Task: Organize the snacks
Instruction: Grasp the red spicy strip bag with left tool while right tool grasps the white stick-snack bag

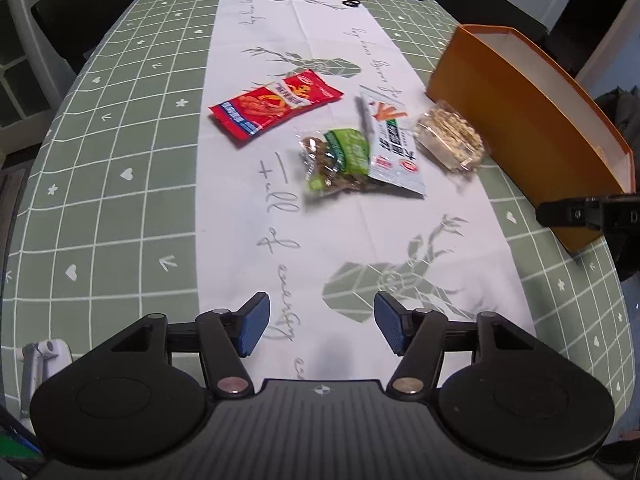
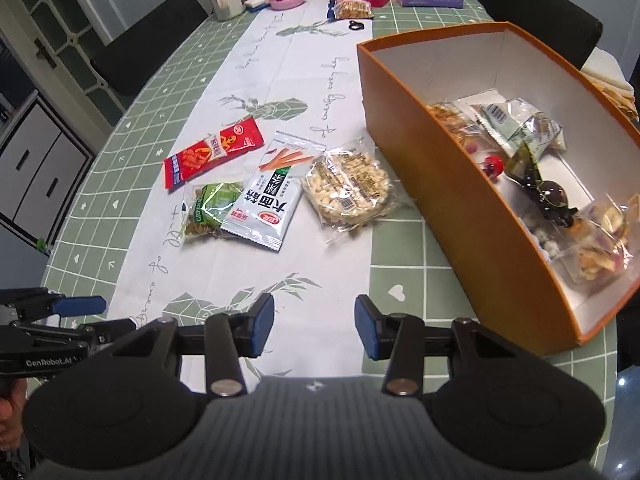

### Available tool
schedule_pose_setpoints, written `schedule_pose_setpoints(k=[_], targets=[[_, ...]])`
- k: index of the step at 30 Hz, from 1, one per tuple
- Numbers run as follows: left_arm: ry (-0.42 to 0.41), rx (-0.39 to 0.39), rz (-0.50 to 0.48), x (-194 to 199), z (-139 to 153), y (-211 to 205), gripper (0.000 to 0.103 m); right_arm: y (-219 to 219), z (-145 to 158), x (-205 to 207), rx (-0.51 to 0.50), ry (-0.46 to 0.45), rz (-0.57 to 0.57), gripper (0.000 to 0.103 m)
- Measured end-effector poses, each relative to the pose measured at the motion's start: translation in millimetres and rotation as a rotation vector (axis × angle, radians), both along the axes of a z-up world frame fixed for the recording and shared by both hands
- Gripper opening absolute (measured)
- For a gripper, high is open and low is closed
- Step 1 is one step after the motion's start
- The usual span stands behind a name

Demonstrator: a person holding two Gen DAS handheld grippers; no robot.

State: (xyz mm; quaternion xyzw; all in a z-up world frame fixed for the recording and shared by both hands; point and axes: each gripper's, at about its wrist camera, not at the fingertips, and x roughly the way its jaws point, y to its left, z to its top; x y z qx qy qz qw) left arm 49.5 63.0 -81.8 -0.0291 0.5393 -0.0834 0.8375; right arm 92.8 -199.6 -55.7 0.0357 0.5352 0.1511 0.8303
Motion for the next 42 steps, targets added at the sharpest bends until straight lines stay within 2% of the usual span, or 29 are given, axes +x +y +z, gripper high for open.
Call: schedule_pose_setpoints(k=[3, 5, 13, 21, 23, 27, 31, 39, 42], targets=[[-0.010, 0.014, 0.014, 18, 0, 8, 0.072, 8, -9, 13, -0.020, 0.019, -0.019, 0.046], [-0.023, 0.025, 0.016, 31, 1, 11, 0.073, 13, -17, 21, -0.029, 0.034, -0.036, 0.052], [-0.076, 0.067, 0.000, 86, 4, 17, 0.079, 32, -33, 56, 0.002, 0.083, -0.072, 0.052], [-0.111, 0.129, -0.054, 140, -2, 9, 0.079, 57, -47, 90, 0.062, 0.139, -0.118, 0.053], [-0.119, 0.144, -0.076, 150, -6, 7, 0.079, 62, -50, 96, 0.073, 0.149, -0.135, 0.059], [-0.124, 0.173, -0.139, 167, -13, 1, 0.079, 72, -59, 107, 0.096, 0.170, -0.164, 0.060], [-0.109, 0.207, -0.211, 180, -25, -6, 0.081, 83, -65, 117, 0.034, 0.137, -0.175, 0.061], [-0.052, 0.294, -0.331, 194, -51, -18, 0.081, 92, -74, 132, -0.013, 0.124, -0.158, 0.068], [-0.068, 0.316, -0.355, 198, -54, -20, 0.092, 98, -74, 134, -0.043, 0.100, -0.120, 0.068]])
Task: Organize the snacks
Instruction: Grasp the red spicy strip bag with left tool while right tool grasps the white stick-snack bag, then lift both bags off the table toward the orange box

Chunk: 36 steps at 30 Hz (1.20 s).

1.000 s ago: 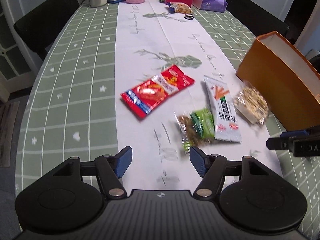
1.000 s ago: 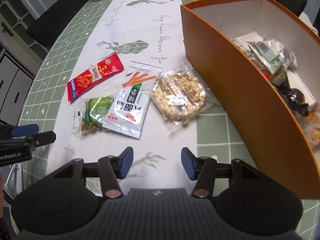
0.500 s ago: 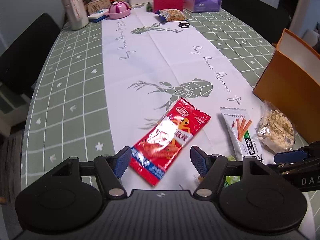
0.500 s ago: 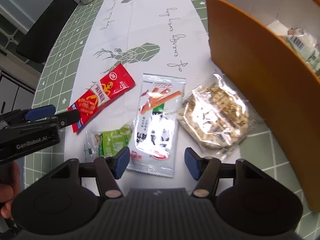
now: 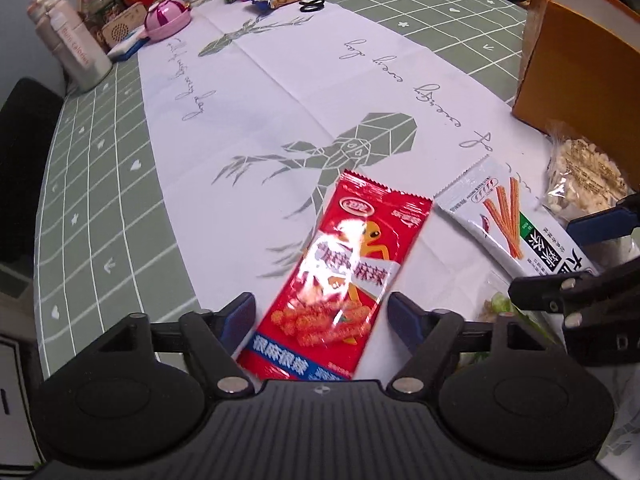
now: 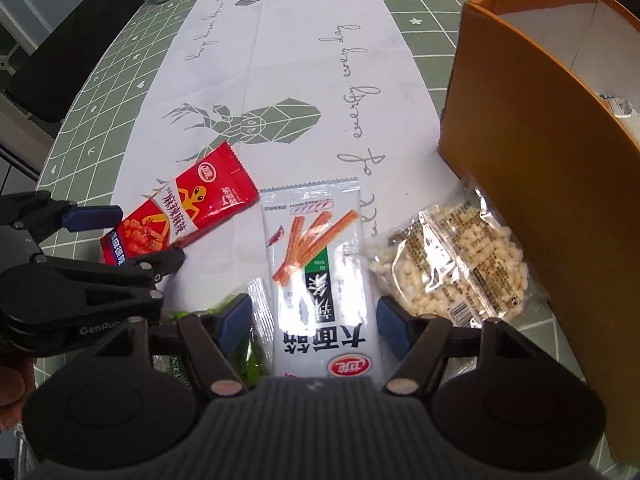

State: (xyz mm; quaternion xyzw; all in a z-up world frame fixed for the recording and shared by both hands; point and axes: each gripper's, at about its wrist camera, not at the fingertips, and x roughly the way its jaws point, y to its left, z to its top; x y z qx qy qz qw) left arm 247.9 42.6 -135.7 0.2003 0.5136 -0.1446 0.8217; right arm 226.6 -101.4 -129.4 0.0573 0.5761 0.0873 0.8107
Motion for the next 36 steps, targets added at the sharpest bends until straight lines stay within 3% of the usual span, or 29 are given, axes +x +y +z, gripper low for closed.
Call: schedule_pose_setpoints(k=[8, 11, 13, 18, 26, 36], targets=[[0.052, -0.103, 0.082, 10, -2, 13, 0.093, 10, -2, -8, -0.104, -0.071, 0.139, 0.055], [0.074, -0.150, 0.120, 7, -1, 18, 0.084, 5, -2, -10, -0.096, -0.083, 0.159, 0.052], [0.079, -0.152, 0.124, 4, 1, 18, 0.075, 1, -1, -10, -0.076, -0.083, 0.155, 0.050], [0.103, -0.139, 0.135, -5, 3, 20, 0.067, -14, -1, -12, -0.005, -0.065, 0.115, 0.049], [0.121, -0.124, 0.354, -24, 3, 53, 0.067, -29, -1, -35, 0.019, -0.042, 0.102, 0.048], [0.126, -0.145, 0.479, -88, 5, 67, 0.067, -42, 2, -76, 0.000, -0.043, 0.168, 0.048]])
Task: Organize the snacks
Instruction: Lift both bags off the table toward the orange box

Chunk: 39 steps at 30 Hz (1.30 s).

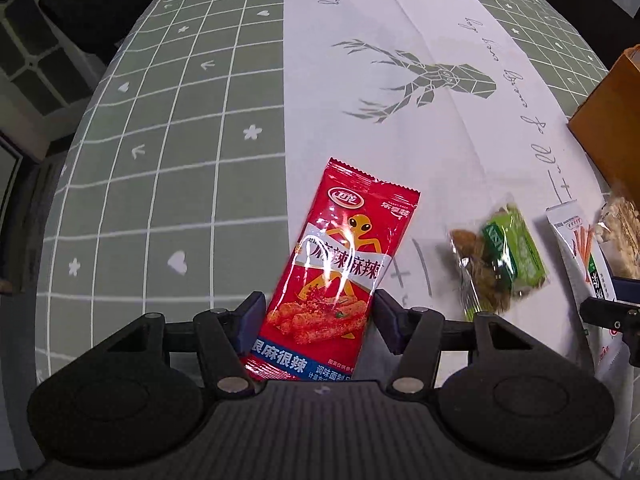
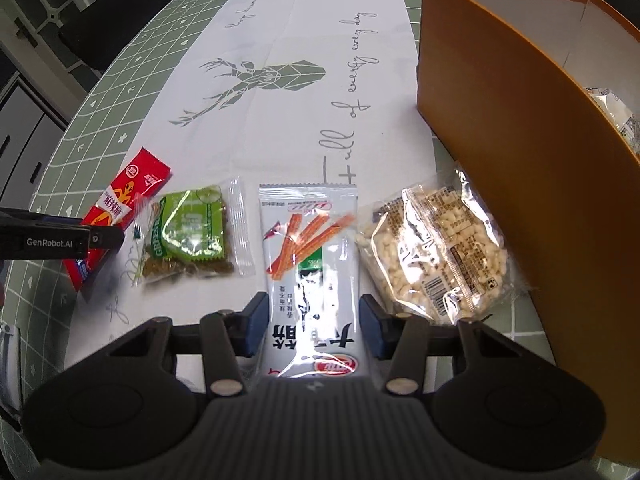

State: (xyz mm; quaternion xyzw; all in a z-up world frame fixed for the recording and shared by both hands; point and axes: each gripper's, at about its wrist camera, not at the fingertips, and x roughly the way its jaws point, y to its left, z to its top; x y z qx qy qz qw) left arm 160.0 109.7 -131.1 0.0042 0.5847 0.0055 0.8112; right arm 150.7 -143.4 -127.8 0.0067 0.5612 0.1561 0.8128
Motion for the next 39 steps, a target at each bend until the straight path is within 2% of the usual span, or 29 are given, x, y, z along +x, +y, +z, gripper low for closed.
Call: schedule_pose_setpoints(k=[9, 17, 21, 22, 26, 28, 30, 32, 33, 34, 35, 37, 39], targets=[[-0.004, -0.010, 0.001, -83, 3, -22, 0.068, -13, 1, -65, -0.050, -0.034, 0.100, 0.048], [0.011, -0.015, -0.084, -141, 6, -58, 0.068, -22, 2, -111, -0.079, -0.048, 0.150, 0.050], [-0.004, -0.017, -0.118, -154, 5, -68, 0.070, -22, 2, -120, -0.095, -0.058, 0.156, 0.054], [-0.012, -0.012, -0.123, -155, 5, -70, 0.076, -21, 1, -121, -0.102, -0.060, 0.155, 0.056], [-0.028, 0.002, -0.159, -157, 2, -76, 0.088, -18, 1, -120, -0.117, -0.069, 0.160, 0.058], [-0.029, 0.000, -0.174, -156, 0, -77, 0.098, -17, 1, -121, -0.122, -0.079, 0.162, 0.059], [-0.027, 0.000, -0.184, -154, -3, -78, 0.103, -15, 0, -121, -0.127, -0.090, 0.169, 0.062], [-0.029, -0.006, -0.191, -154, -5, -79, 0.103, -14, 0, -121, -0.124, -0.094, 0.175, 0.064], [-0.034, -0.016, -0.195, -155, -5, -79, 0.103, -12, 0, -120, -0.126, -0.097, 0.185, 0.061], [-0.045, -0.022, -0.202, -156, -3, -80, 0.095, -11, 0, -120, -0.126, -0.097, 0.194, 0.060], [-0.062, -0.023, -0.220, -158, -1, -81, 0.088, -11, 1, -120, -0.122, -0.099, 0.198, 0.053], [-0.065, -0.025, -0.235, -158, 4, -82, 0.062, -12, 2, -119, -0.112, -0.090, 0.201, 0.051], [-0.055, -0.024, -0.238, -156, 5, -82, 0.059, -14, 2, -118, -0.103, -0.084, 0.197, 0.050]])
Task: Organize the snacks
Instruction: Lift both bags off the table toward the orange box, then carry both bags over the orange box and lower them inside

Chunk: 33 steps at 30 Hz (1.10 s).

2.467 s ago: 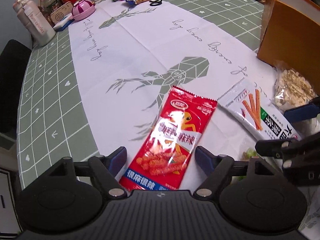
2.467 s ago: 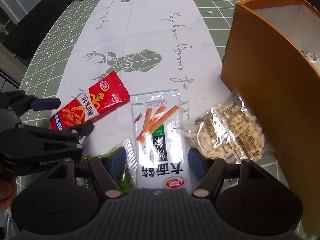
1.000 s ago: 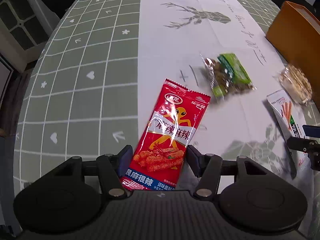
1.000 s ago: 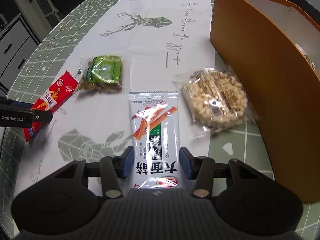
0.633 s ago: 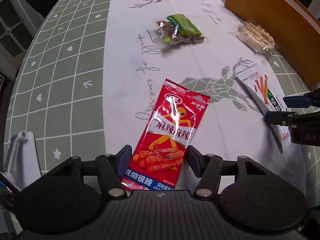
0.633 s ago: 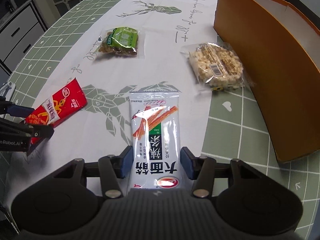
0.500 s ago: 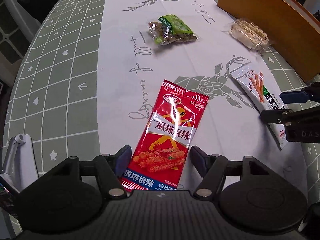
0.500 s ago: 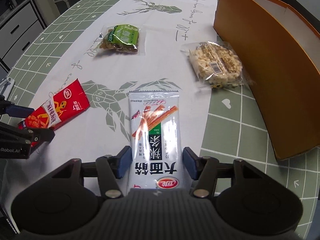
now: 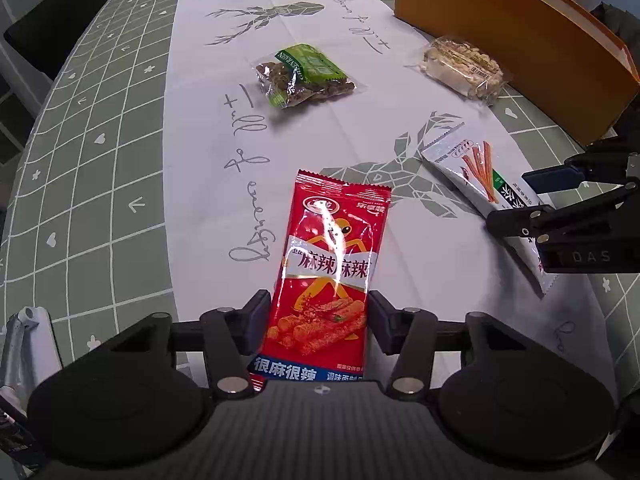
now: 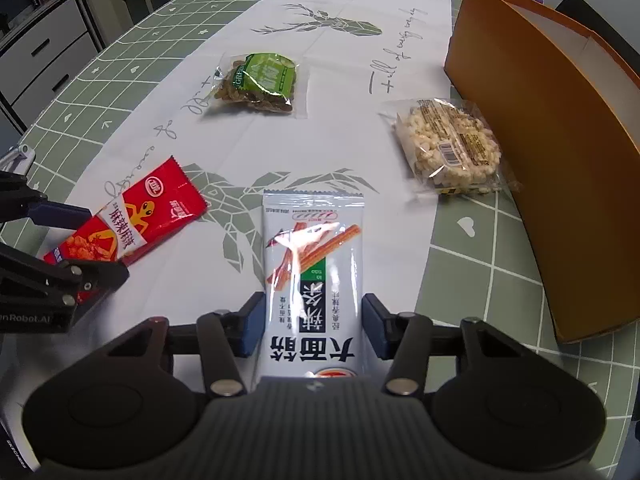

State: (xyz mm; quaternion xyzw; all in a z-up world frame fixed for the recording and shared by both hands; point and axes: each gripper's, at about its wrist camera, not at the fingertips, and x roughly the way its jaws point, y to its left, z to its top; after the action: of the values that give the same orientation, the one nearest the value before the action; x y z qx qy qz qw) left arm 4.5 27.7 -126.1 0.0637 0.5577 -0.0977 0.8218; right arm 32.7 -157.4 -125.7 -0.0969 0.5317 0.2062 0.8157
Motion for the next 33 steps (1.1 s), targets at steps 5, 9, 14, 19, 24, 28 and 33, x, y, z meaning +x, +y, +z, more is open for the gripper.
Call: schedule_pose_setpoints(k=[5, 9, 14, 19, 24, 28, 33], targets=[[0.012, -0.030, 0.014, 0, 3, 3, 0.055, -4, 2, -1, 0.037, 0.033, -0.022, 0.048], [-0.005, -0.045, 0.014, -2, 11, 3, 0.054, -8, 5, -2, 0.054, 0.050, -0.041, 0.048], [-0.040, -0.064, -0.001, 0, 29, 0, 0.053, -14, 18, -2, 0.076, 0.042, -0.057, 0.047], [-0.082, -0.092, -0.010, 11, 53, -6, 0.053, -21, 37, 4, 0.093, 0.026, -0.090, 0.047], [-0.134, -0.100, -0.056, 28, 79, -20, 0.053, -33, 59, 14, 0.108, 0.011, -0.131, 0.047], [-0.166, -0.109, -0.094, 42, 95, -34, 0.053, -45, 75, 21, 0.117, -0.003, -0.157, 0.047], [-0.194, -0.139, -0.144, 58, 111, -54, 0.053, -64, 95, 26, 0.133, -0.028, -0.205, 0.047]])
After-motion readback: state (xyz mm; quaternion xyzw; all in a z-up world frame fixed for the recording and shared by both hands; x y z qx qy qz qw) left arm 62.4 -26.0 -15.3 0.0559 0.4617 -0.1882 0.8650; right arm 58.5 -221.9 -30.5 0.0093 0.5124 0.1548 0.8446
